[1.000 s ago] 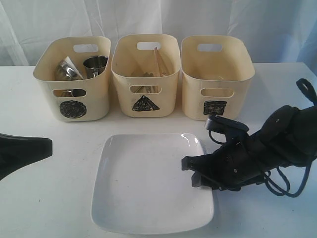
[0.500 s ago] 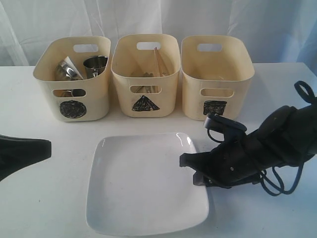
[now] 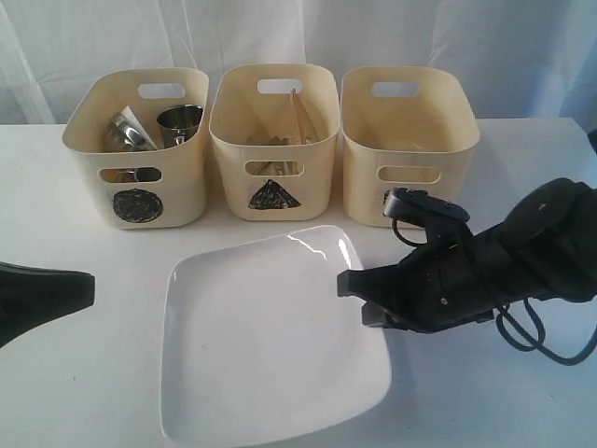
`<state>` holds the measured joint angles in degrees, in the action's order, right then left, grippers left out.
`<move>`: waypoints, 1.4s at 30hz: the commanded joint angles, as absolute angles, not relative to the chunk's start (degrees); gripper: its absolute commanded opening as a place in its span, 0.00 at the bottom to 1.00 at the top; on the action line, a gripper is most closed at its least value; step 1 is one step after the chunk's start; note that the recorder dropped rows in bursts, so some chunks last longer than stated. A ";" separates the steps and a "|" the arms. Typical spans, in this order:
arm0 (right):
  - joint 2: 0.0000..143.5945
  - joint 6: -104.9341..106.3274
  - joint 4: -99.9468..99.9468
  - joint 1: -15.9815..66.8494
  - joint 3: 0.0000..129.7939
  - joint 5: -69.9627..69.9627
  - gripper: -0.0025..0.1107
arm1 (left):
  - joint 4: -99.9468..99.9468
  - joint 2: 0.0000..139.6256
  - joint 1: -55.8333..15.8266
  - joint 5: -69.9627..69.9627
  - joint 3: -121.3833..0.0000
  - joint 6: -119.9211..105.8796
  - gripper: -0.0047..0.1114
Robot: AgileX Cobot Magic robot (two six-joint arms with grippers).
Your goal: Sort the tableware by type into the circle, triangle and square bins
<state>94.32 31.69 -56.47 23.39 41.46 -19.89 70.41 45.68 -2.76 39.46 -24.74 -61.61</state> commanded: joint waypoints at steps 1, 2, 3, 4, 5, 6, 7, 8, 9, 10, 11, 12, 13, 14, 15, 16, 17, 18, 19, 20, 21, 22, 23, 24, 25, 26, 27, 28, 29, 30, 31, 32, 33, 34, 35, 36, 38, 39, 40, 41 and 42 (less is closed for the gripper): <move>94.44 33.36 -54.42 23.36 40.97 -19.62 0.02 | 69.19 45.14 -2.67 40.06 -24.37 -61.23 0.04; 94.78 33.71 -54.33 23.36 40.97 -19.51 0.02 | 68.53 45.14 -2.67 39.45 -24.37 -61.23 0.04; 94.91 34.10 -54.33 23.36 40.97 -19.34 0.02 | 67.47 45.14 -2.67 38.56 -24.37 -61.23 0.04; 94.91 34.27 -54.33 23.36 40.97 -19.09 0.02 | 66.07 45.14 -2.67 37.62 -24.37 -60.74 0.04; 94.91 34.23 -54.33 23.36 40.97 -18.96 0.02 | 63.77 45.30 -2.67 35.90 -24.37 -59.01 0.04; 94.91 34.23 -54.33 23.36 40.97 -18.96 0.02 | 61.38 45.42 -2.67 33.99 -24.10 -56.40 0.04; 94.91 34.23 -54.33 23.36 40.97 -18.96 0.02 | 59.22 45.67 -2.67 32.57 -23.71 -54.06 0.04; 94.91 34.23 -54.33 23.36 40.97 -18.74 0.02 | 56.53 45.80 -2.67 31.60 -23.41 -51.31 0.04; 94.91 34.23 -54.33 23.36 40.97 -18.74 0.02 | 54.55 46.09 -2.67 31.48 -23.29 -49.06 0.04; 94.91 34.23 -54.33 23.36 40.84 -18.73 0.02 | 53.29 46.34 -2.67 31.74 -23.05 -47.81 0.04; 94.91 34.23 -54.33 23.36 40.85 -18.60 0.02 | 53.07 46.43 -2.67 31.85 -22.74 -47.38 0.04; 94.91 34.36 -54.33 23.36 40.85 -18.58 0.02 | 53.07 46.43 -2.67 31.99 -22.40 -47.26 0.04; 94.91 34.38 -54.33 23.36 40.74 -18.32 0.02 | 53.07 46.43 -2.67 32.01 -22.04 -47.14 0.04; 94.91 34.48 -54.33 23.36 40.73 -18.32 0.02 | 53.07 46.43 -2.67 32.11 -21.93 -47.14 0.04; 94.91 34.47 -54.14 23.36 40.73 -18.18 0.02 | 53.07 46.43 -2.67 32.43 -21.78 -47.14 0.04; 94.91 34.47 -54.14 23.36 40.73 -18.18 0.02 | 53.07 46.43 -2.67 32.56 -21.78 -47.14 0.04; 94.91 34.47 -54.14 23.36 40.73 -18.18 0.02 | 53.07 46.43 -2.67 32.56 -21.78 -47.14 0.04; 94.91 34.47 -54.06 23.36 40.73 -18.18 0.02 | 53.07 46.43 -2.67 32.69 -21.78 -47.14 0.04; 94.91 34.47 -53.92 23.36 40.73 -18.18 0.02 | 53.07 46.43 -2.67 32.81 -21.78 -47.14 0.04; 94.91 34.47 -53.93 23.36 40.63 -18.18 0.02 | 53.07 46.43 -2.67 32.81 -21.78 -47.14 0.04; 94.91 34.47 -53.93 23.36 40.63 -18.18 0.02 | 53.07 46.43 -2.67 32.81 -21.78 -47.14 0.04; 95.00 34.47 -53.75 23.36 40.63 -18.46 0.02 | 53.07 46.43 -2.67 32.81 -21.78 -47.14 0.04; 95.00 34.47 -53.75 23.36 40.63 -18.60 0.02 | 53.07 46.43 -2.67 32.81 -21.78 -47.14 0.04; 95.05 34.47 -53.75 23.36 40.63 -18.49 0.02 | 53.07 46.43 -2.67 32.81 -21.78 -47.14 0.04; 94.87 34.47 -53.98 23.36 40.63 -18.36 0.02 | 53.07 46.43 -2.67 32.94 -21.78 -47.14 0.04; 94.78 34.47 -54.26 23.36 40.63 -18.23 0.02 | 53.07 46.43 -2.67 33.05 -21.78 -47.14 0.04; 93.65 34.47 -54.36 23.36 40.63 -17.90 0.02 | 53.07 46.43 -2.67 33.17 -21.78 -47.14 0.04; 92.91 34.47 -54.36 23.36 40.63 -17.73 0.02 | 53.07 46.43 -2.67 33.45 -21.78 -47.14 0.04; 92.06 34.47 -54.36 23.36 40.63 -17.64 0.02 | 53.07 46.43 -2.67 33.57 -21.78 -47.14 0.04; 90.68 34.47 -54.36 23.36 40.75 -17.64 0.02 | 53.07 46.43 -2.67 33.57 -21.78 -47.14 0.04; 89.72 34.47 -54.36 23.36 40.87 -17.64 0.02 | 53.07 46.43 -2.67 33.57 -21.78 -47.14 0.04; 88.58 34.47 -54.36 23.36 40.88 -17.64 0.02 | 53.07 46.43 -2.67 33.57 -21.78 -47.14 0.04; 87.52 34.47 -54.36 23.36 41.20 -17.64 0.02 | 53.07 46.43 -2.67 33.57 -21.78 -47.14 0.04; 86.53 34.47 -54.36 23.36 41.26 -17.64 0.02 | 52.96 46.43 -2.67 33.58 -21.78 -47.14 0.04; 85.75 34.18 -54.36 23.36 41.52 -17.64 0.02 | 52.96 46.43 -2.67 33.58 -21.78 -47.14 0.04; 84.59 34.20 -54.36 23.36 41.79 -17.64 0.02 | 52.96 46.43 -2.67 33.58 -21.78 -47.14 0.04; 83.04 33.92 -54.36 23.36 42.24 -17.75 0.02 | 52.85 46.43 -2.67 33.58 -21.78 -47.14 0.04; 82.31 33.92 -54.36 23.36 42.62 -17.92 0.02 | 52.85 46.43 -2.67 33.58 -21.78 -47.14 0.04; 81.82 33.92 -54.36 23.36 42.97 -18.17 0.02 | 52.85 46.43 -2.67 33.58 -21.78 -47.14 0.04; 81.33 33.92 -54.36 23.36 43.25 -18.29 0.02 | 52.85 46.43 -2.67 33.58 -21.78 -47.14 0.04; 80.84 33.92 -54.36 23.36 43.64 -18.72 0.02 | 52.85 46.43 -2.67 33.58 -21.78 -47.14 0.04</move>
<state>82.70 33.69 -53.78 23.39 42.27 -18.57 52.51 46.44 -2.65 32.43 -22.23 -47.43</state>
